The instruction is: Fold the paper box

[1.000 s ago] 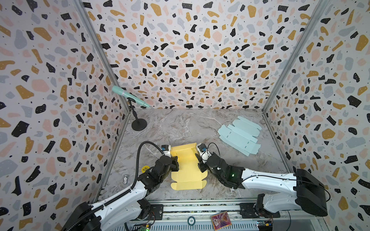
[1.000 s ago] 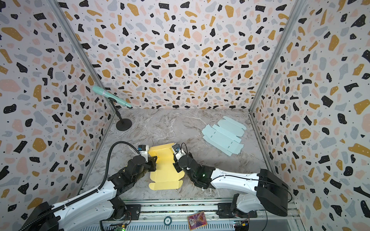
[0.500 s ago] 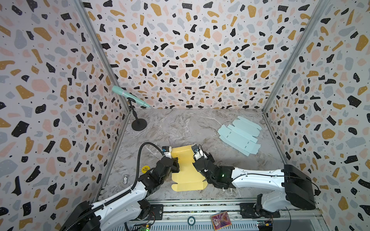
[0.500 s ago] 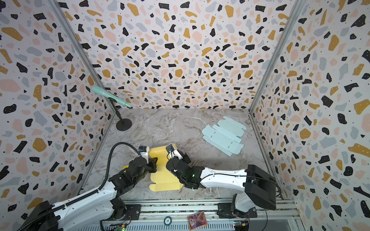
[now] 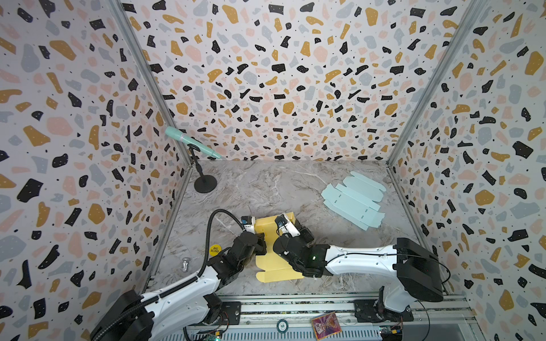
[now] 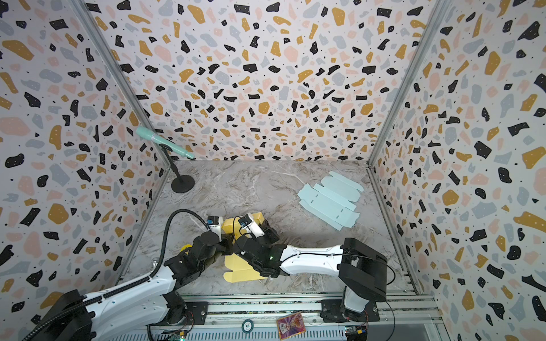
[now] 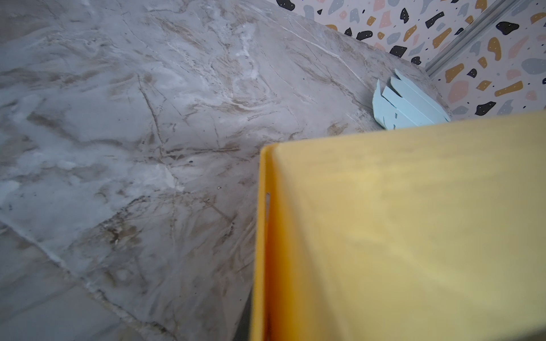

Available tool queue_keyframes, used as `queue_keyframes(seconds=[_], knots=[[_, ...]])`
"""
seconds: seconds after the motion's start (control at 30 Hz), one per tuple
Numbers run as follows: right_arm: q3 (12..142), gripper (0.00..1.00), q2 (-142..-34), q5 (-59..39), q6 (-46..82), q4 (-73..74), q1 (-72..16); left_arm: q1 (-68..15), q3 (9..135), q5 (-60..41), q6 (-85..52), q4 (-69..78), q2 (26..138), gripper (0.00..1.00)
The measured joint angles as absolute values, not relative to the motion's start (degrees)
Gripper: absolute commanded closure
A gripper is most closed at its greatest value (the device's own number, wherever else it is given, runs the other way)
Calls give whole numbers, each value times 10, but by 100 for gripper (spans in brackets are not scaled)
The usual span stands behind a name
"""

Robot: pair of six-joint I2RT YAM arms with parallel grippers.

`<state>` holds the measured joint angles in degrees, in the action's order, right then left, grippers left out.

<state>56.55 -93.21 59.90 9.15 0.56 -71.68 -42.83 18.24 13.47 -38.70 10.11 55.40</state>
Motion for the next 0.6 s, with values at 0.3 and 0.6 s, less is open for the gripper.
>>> queue_keyframes(seconds=[0.3,0.6], knots=[[571,95,-932,594,113,21,-693,-434,183,130,-404,119,560,100],[584,92,-953,597,101,18,-686,-434,182,136,-410,121,563,100]])
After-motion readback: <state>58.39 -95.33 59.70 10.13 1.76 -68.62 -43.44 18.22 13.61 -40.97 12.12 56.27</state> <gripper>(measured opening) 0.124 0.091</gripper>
